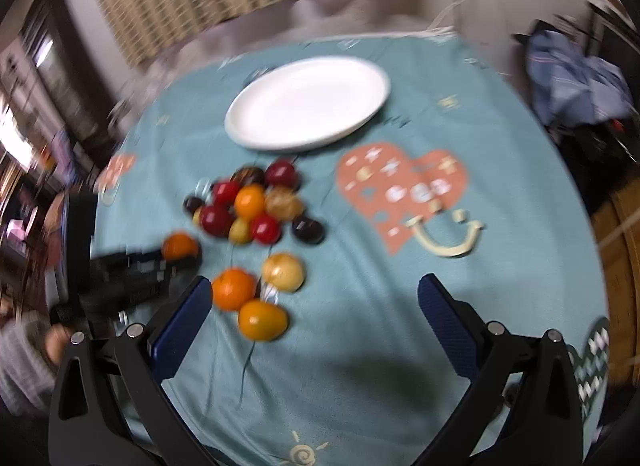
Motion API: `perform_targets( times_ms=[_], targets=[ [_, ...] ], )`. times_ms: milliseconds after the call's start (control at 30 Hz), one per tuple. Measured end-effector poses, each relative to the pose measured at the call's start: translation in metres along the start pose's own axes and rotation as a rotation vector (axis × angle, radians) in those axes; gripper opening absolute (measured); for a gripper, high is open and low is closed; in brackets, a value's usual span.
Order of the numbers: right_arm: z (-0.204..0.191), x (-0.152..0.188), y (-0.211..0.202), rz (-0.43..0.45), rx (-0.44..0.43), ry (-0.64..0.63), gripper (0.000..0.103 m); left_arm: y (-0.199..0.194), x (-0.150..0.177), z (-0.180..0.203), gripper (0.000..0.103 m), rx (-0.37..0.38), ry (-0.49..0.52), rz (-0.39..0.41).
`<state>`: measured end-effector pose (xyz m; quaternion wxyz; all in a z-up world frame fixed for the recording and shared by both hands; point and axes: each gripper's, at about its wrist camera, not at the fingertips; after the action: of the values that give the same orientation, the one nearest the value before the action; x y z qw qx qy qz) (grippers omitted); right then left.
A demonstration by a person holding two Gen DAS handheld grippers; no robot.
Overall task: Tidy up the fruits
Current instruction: 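Grasp a mandarin with the left tool while the right tool grasps an orange tomato, then carry both fruits over the white plate and open both tools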
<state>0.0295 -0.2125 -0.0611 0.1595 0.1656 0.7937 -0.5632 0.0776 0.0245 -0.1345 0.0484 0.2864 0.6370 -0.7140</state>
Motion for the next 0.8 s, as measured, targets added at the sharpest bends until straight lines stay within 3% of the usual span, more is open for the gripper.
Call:
perform_targets(
  times_ms=[33,133,333,467,800],
  targets=[
    [-0.001,0.004,0.009,-0.036,-0.016,-0.018,0.099,0.000,-0.001,0.002,0.045,-0.006,0.004,0.000],
    [-0.008,0.018,0.042,-0.143,-0.028,-0.086,0.079,-0.001,0.001,0.001,0.045,0.002,0.000,-0.005],
    [-0.009,0.022,0.063,-0.178,-0.039,-0.112,0.066,-0.011,0.007,-0.003,0.045,-0.016,0.001,-0.007],
    [-0.016,0.022,0.068,-0.187,-0.068,-0.158,0.048,-0.017,0.009,-0.005,0.045,-0.017,-0.005,-0.003],
    [-0.002,0.016,0.060,-0.190,-0.126,-0.116,0.043,-0.028,0.002,0.001,0.045,-0.025,-0.012,0.011]
  ],
)
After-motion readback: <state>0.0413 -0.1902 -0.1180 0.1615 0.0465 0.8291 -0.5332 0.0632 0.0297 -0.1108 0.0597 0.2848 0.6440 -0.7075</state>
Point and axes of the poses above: each gripper's, at about its wrist camera, not at the fingertips, and y roughly the way its jaws point, z to its right, x to its underside, and after that the axes turned 12 degrees about y, right-handed
